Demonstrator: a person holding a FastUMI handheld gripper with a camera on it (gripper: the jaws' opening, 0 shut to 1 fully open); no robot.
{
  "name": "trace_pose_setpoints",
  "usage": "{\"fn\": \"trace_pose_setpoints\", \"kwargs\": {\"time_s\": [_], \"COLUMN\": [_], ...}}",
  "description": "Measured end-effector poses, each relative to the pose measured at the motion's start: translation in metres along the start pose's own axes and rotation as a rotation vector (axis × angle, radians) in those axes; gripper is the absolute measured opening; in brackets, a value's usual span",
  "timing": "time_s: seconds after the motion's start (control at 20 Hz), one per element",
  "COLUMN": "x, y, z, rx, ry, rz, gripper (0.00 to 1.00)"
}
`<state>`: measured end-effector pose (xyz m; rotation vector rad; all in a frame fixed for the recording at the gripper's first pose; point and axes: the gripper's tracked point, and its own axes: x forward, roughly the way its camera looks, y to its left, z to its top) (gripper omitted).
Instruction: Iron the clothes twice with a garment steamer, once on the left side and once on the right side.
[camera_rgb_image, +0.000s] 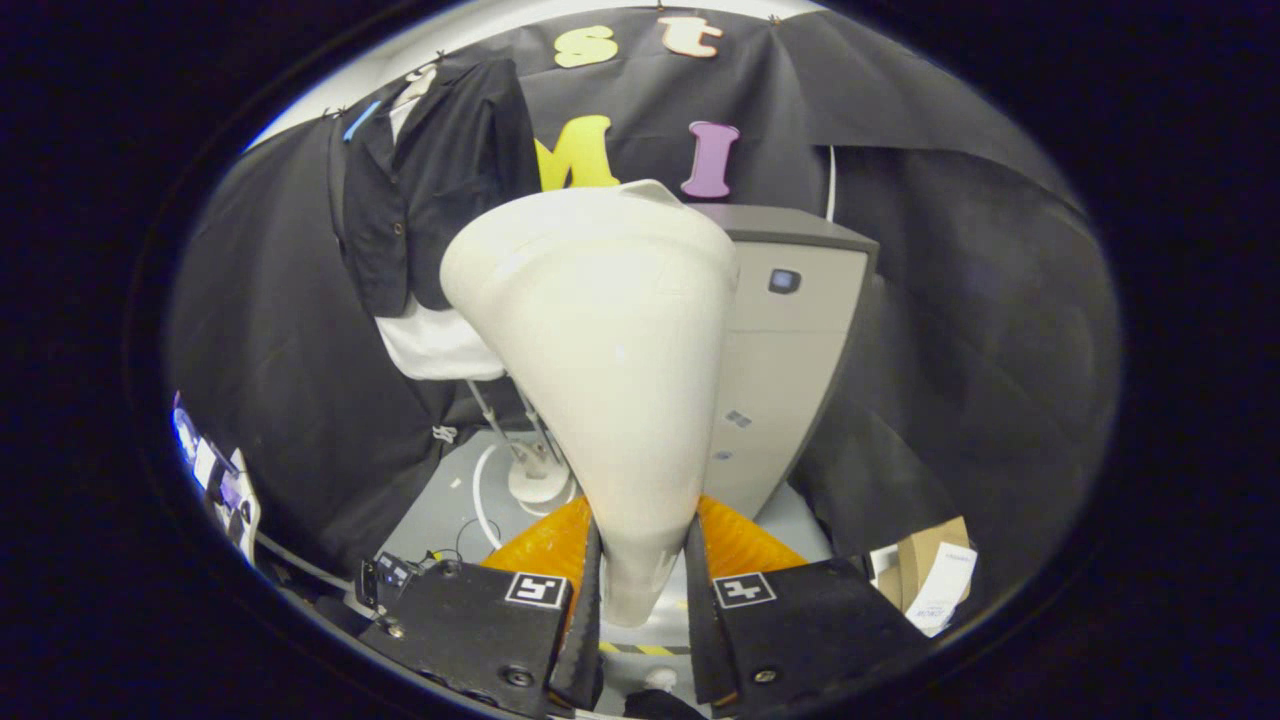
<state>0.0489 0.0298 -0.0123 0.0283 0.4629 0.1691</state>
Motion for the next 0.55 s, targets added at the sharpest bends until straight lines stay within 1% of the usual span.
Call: {"fn": "trace_pose_setpoints", "kwargs": {"time_s": [0.1,0.25,0.55], "x": [-0.002,-0.001,-0.003], "y": [-0.016,-0.024,-0.023], "z": [-0.013,-0.021,-0.029], "rx": [0.021,0.025,-0.005], "ry": [0.014,0.011,0.025], "rz": [-0.012,-0.017,0.005], "gripper": [0.4,0.4,0.4]}}
